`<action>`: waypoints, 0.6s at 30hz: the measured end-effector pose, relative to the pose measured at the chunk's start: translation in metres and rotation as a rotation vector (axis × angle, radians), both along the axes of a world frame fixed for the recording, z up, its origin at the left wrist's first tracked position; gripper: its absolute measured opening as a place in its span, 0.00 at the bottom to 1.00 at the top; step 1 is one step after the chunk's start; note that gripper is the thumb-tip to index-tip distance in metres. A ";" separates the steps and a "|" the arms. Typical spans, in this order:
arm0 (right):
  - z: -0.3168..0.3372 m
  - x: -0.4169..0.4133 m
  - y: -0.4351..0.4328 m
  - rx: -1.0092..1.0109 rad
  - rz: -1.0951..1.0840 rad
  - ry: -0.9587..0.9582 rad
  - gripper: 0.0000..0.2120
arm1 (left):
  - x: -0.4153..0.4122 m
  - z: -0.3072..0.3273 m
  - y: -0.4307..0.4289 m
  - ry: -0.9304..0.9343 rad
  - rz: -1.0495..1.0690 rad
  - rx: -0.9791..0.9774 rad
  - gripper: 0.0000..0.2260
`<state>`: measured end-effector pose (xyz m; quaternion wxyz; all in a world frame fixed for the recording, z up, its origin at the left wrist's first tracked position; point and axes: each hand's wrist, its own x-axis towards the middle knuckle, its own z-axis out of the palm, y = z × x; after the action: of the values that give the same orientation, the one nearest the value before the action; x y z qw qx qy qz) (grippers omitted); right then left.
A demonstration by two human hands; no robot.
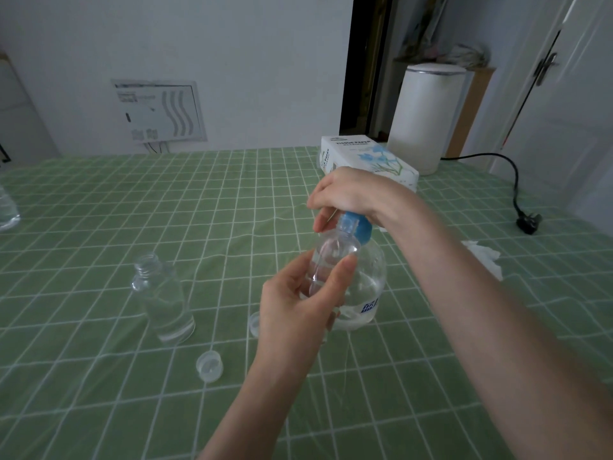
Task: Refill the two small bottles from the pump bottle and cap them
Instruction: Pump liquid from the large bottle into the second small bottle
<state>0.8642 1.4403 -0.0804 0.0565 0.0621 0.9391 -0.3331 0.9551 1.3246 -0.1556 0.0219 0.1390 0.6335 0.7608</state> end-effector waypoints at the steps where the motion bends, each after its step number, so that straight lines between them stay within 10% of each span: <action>1: -0.002 0.001 0.000 -0.002 0.005 -0.009 0.15 | 0.001 -0.001 0.000 -0.003 -0.004 -0.001 0.13; 18: 0.010 0.004 -0.002 0.043 0.019 -0.001 0.15 | -0.001 -0.001 0.001 -0.005 -0.025 0.026 0.13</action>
<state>0.8681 1.4384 -0.0708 0.0587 0.0545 0.9466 -0.3124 0.9538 1.3252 -0.1570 0.0310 0.1453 0.6216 0.7691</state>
